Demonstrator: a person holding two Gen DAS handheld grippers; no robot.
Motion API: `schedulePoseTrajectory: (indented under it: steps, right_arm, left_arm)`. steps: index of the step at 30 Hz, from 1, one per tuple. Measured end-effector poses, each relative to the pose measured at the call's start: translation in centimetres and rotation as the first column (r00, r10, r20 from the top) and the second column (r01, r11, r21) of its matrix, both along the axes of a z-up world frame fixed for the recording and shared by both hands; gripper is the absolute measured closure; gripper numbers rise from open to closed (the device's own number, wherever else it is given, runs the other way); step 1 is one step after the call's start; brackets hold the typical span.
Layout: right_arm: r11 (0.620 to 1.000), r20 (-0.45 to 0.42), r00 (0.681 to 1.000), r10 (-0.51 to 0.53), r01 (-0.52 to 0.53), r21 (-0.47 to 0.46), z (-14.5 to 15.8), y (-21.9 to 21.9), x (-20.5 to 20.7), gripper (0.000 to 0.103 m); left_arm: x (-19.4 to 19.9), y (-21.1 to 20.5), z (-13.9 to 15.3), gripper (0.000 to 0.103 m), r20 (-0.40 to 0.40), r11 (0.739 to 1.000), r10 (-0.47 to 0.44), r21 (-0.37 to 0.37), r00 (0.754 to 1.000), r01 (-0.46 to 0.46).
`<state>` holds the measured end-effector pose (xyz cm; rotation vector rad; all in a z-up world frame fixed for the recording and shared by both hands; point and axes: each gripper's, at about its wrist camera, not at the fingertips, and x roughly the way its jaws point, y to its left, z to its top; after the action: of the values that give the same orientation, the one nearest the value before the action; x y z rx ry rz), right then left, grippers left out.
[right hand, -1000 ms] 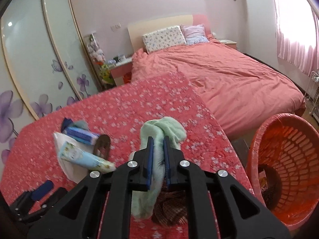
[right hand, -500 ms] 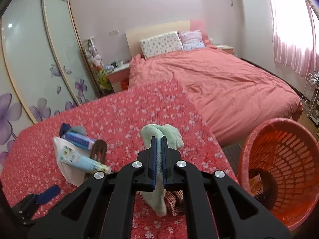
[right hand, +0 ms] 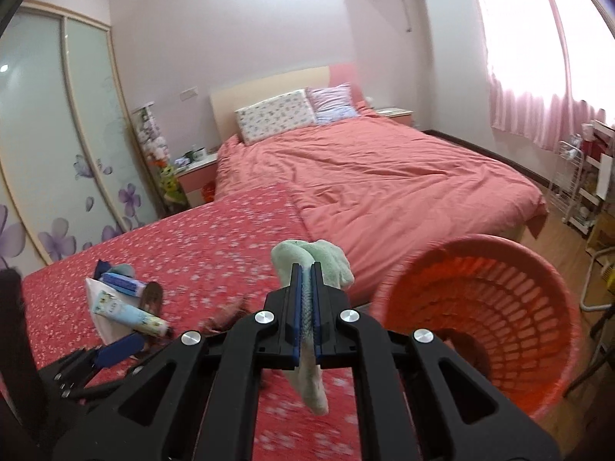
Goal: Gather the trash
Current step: 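Carry the sock toward the basket with the right tool while the left approaches the brown plaid cloth, then grasp the brown plaid cloth with the left tool while the right holds the sock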
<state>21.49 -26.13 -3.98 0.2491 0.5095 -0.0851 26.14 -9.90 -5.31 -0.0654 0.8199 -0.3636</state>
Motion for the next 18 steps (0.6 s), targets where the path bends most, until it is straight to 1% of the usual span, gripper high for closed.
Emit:
schedulePoseTrajectory:
  steps: [2, 5, 8, 10, 12, 14, 16, 18]
  right_arm:
    - [1.000, 0.004, 1.000, -0.015, 0.015, 0.006, -0.1, -0.8, -0.9, 0.098]
    - [1.000, 0.009, 1.000, -0.026, 0.026, 0.007, -0.3, -1.6, -1.9, 0.098]
    - [1.000, 0.010, 1.000, -0.026, 0.026, 0.013, -0.5, -1.9, -2.3, 0.098]
    - [1.000, 0.009, 1.000, -0.024, 0.024, 0.018, -0.6, -2.2, -2.5, 0.098]
    - [1.000, 0.008, 1.000, -0.022, 0.022, 0.022, -0.8, -2.5, -2.7, 0.098]
    - [0.999, 0.005, 1.000, -0.021, 0.021, 0.028, -1.0, -2.6, -2.6, 0.098]
    - [0.999, 0.003, 1.000, -0.021, 0.021, 0.033, -1.2, -2.8, -2.9, 0.098]
    - [0.999, 0.003, 1.000, -0.022, 0.022, 0.038, -1.4, -3.1, -3.2, 0.098]
  left_arm:
    - [0.8, -1.2, -0.7, 0.038, -0.020, 1.000, -0.010, 0.015, 1.000, 0.010]
    - [2.1, -2.6, -1.9, 0.038, -0.044, 0.999, 0.001, 0.045, 0.999, 0.001]
    - [3.2, -2.9, -2.6, 0.038, -0.063, 0.998, 0.023, 0.055, 0.998, -0.020]
    - [3.6, -3.1, -3.1, 0.040, -0.080, 0.998, 0.031, 0.053, 0.996, -0.027]
    - [4.1, -3.2, -3.5, 0.047, -0.102, 0.999, 0.034, 0.046, 0.994, -0.029]
    - [4.5, -3.2, -3.8, 0.050, -0.114, 0.999, 0.038, 0.040, 0.993, -0.033]
    - [4.6, -3.3, -4.1, 0.051, -0.120, 0.999, 0.041, 0.038, 0.992, -0.037]
    - [4.5, -3.3, -4.2, 0.050, -0.109, 0.998, 0.045, 0.041, 0.993, -0.040]
